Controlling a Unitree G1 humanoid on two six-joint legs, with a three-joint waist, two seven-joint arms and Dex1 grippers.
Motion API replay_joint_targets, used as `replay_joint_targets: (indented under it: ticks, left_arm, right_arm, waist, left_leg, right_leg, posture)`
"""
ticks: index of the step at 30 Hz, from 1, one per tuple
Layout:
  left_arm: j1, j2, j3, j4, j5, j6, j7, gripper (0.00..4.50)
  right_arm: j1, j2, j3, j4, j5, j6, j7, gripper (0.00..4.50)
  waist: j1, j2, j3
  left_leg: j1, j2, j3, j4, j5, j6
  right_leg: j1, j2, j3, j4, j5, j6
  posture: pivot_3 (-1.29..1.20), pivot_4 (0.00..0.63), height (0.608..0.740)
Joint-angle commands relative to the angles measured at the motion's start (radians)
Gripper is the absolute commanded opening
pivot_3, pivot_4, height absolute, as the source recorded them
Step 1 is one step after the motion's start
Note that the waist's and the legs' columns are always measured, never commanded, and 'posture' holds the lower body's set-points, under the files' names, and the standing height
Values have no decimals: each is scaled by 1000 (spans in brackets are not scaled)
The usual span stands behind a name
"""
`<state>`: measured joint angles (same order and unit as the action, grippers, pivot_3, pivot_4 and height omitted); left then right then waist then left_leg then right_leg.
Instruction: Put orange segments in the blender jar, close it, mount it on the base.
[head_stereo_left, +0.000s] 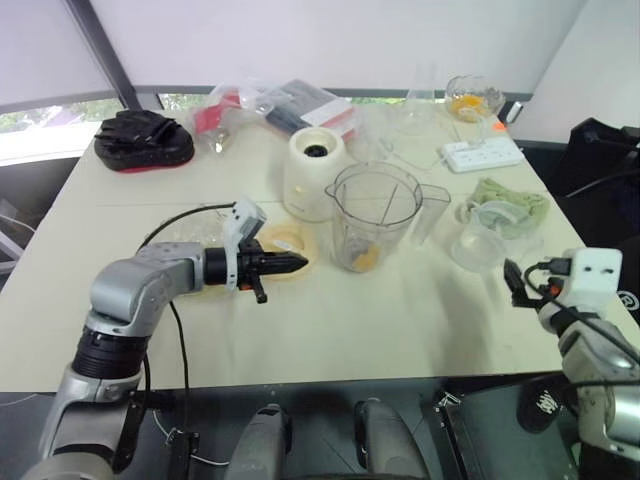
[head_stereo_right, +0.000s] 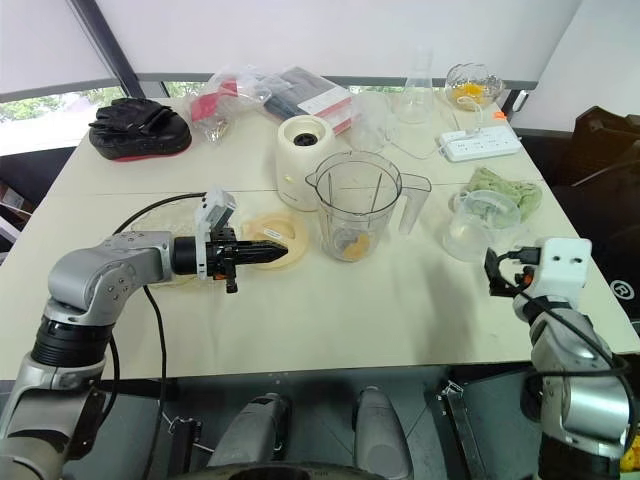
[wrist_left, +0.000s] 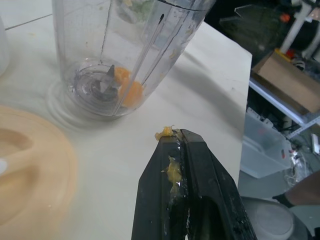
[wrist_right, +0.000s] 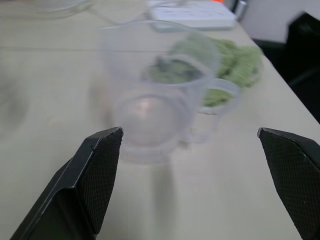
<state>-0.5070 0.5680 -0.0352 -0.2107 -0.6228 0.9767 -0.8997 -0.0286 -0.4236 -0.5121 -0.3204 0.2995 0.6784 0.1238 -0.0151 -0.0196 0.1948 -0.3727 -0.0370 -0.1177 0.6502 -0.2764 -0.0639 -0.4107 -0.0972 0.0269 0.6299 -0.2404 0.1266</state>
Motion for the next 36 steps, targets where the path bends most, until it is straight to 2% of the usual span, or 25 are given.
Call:
replay_joint_targets:
  ticks: [1,7,16,19,23,36]
  left_arm:
    - [6,5,26,-43,-25,-5,14,20]
    - [33,25,34,-90,-28,-17,14,20]
    - [52,35,43,-104,-35,-34,35,20]
    - [51,36,44,-101,-33,-46,40,825]
    - [53,40,37,-99,-10,-78,54,2747]
    - [64,51,42,-100,-19,-87,85,2747]
  right_arm:
    - [-26,-16,-30,45,-2,-32,-4,4500]
    - [-126,-30,-57,216,4,-78,-16,4500]
    - [-168,-58,-55,333,-4,-141,-18,4500]
    - [-188,-65,-54,374,-4,-157,-23,4500]
    - [-218,-71,-55,424,0,-174,-28,4500]
    - [-310,-78,-20,574,-15,-247,-28,4500]
  waist:
    - [0,0,0]
    - [-2,1,0]
    - [-2,2,0]
    - [-5,2,0]
    - [-4,2,0]
    - [-6,2,0]
  left_leg:
    - [0,0,0,-1,0,0]
    - [0,0,1,-1,0,0]
    - [0,0,1,-1,0,0]
    - [0,0,1,-1,0,0]
    - [0,0,1,-1,0,0]
    - [0,0,1,-1,0,0]
  right_leg:
    - [0,0,0,0,0,1]
    - [0,0,1,-1,1,3]
    - [0,0,0,0,1,3]
    - [0,0,0,0,1,3]
    - [0,0,0,0,1,2]
    - [0,0,1,0,1,3]
  posture:
    - [0,150,740]
    - [0,150,740]
    - [0,150,740]
    - [0,150,740]
    - [0,150,740]
    - [0,150,740]
